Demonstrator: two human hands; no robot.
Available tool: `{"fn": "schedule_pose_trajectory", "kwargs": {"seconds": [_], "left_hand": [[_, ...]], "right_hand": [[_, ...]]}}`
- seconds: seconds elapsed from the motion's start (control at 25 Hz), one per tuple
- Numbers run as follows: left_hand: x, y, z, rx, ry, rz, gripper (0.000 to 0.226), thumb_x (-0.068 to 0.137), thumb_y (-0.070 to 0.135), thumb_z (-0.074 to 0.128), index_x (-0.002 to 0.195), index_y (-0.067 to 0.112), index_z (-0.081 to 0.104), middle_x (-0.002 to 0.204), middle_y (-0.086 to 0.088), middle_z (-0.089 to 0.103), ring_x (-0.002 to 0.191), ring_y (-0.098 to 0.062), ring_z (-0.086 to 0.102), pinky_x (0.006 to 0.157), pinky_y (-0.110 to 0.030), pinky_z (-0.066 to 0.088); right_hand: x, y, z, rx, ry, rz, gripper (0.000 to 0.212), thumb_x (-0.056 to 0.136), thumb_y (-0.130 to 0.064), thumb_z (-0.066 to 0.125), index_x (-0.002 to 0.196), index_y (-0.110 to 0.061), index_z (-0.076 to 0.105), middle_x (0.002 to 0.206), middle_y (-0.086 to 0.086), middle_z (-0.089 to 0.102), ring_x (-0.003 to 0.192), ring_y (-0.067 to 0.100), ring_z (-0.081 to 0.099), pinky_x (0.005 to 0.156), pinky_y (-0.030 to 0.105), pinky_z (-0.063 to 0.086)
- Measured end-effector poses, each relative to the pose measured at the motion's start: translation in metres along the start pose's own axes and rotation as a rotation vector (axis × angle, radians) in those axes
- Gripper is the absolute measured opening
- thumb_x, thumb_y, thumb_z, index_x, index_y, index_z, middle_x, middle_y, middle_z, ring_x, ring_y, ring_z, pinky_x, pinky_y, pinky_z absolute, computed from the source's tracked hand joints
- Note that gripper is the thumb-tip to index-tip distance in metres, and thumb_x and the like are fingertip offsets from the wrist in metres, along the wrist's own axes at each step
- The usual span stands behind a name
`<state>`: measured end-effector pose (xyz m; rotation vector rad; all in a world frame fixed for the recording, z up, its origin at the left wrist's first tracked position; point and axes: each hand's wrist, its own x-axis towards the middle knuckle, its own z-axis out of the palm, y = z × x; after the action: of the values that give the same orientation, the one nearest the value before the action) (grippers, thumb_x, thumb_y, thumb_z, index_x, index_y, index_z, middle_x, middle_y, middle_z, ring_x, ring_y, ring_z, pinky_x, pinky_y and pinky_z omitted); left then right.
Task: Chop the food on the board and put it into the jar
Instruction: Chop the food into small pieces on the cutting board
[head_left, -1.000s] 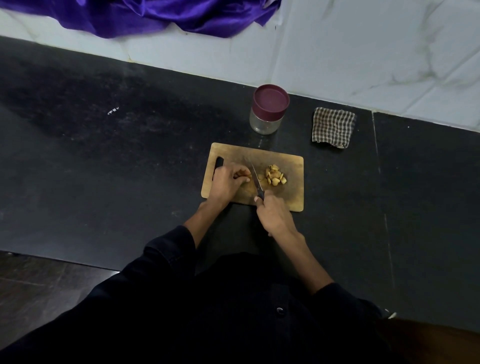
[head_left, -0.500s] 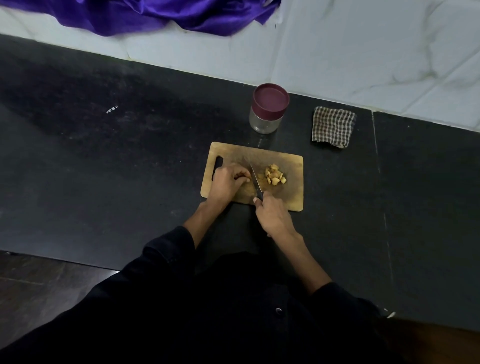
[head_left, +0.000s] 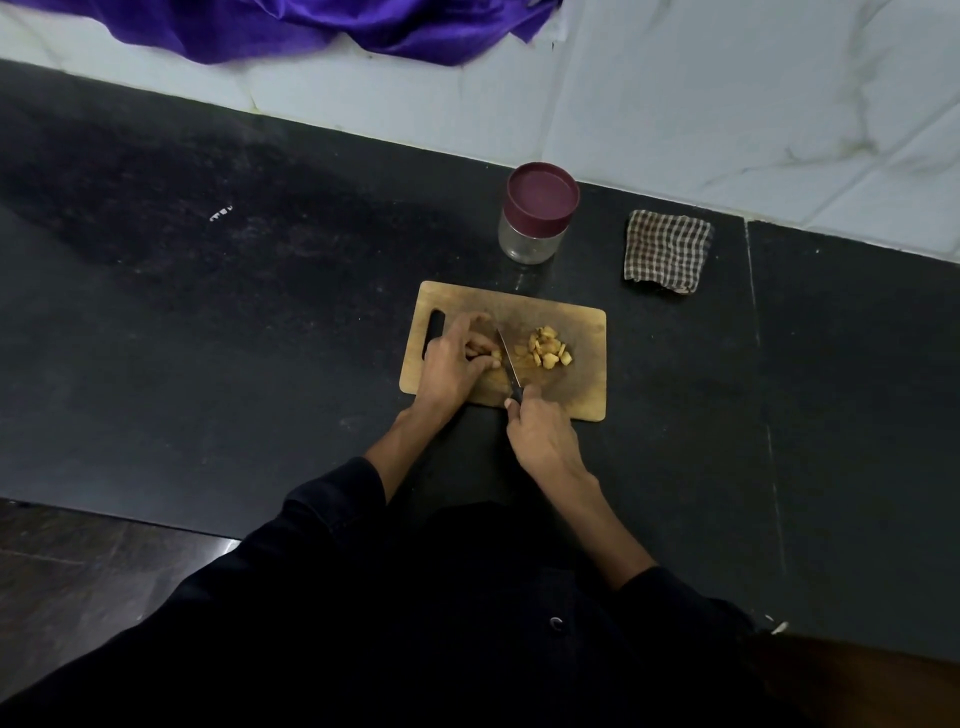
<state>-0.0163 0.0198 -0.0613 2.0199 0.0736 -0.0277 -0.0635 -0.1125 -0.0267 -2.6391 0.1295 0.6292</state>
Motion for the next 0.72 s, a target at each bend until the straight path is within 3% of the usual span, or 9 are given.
{"fn": "schedule_pose_trajectory", "kwargs": {"seconds": [0.48,0.6,0.72], "left_hand": [[0.0004,0.0022,-0.0005,0.045,-0.004,-0.007,0.052,0.077,0.006,0.074,0.123,0.015,0.052,0.093,0.002,0.069,0.082,-0.002,0.062,0.079,-0.012,0.048],[0.0005,0.0014,-0.0002,0.037,0.005,-0.003,0.05,0.077,0.006,0.075,0.121,0.014,0.053,0.093,-0.001,0.07,0.084,-0.007,0.064,0.08,-0.016,0.05],[0.001,0.0008,0.0003,0.045,-0.004,0.003,0.048,0.077,0.005,0.074,0.119,0.013,0.053,0.093,-0.001,0.07,0.083,-0.004,0.064,0.077,-0.009,0.049]], "right_hand": [[0.0042,0.0016,0.0016,-0.007,0.028,-0.022,0.024,0.104,-0.031,0.041,0.117,-0.012,0.047,0.097,0.007,0.061,0.085,0.021,0.06,0.069,0.038,0.05],[0.0044,0.001,0.0019,-0.032,0.039,-0.033,0.024,0.104,-0.029,0.04,0.116,-0.01,0.047,0.097,0.008,0.06,0.08,0.018,0.052,0.066,0.035,0.043],[0.0039,0.0006,0.0022,-0.032,0.034,-0.028,0.021,0.104,-0.028,0.041,0.115,-0.011,0.047,0.097,0.007,0.061,0.082,0.02,0.058,0.067,0.036,0.048]]}}
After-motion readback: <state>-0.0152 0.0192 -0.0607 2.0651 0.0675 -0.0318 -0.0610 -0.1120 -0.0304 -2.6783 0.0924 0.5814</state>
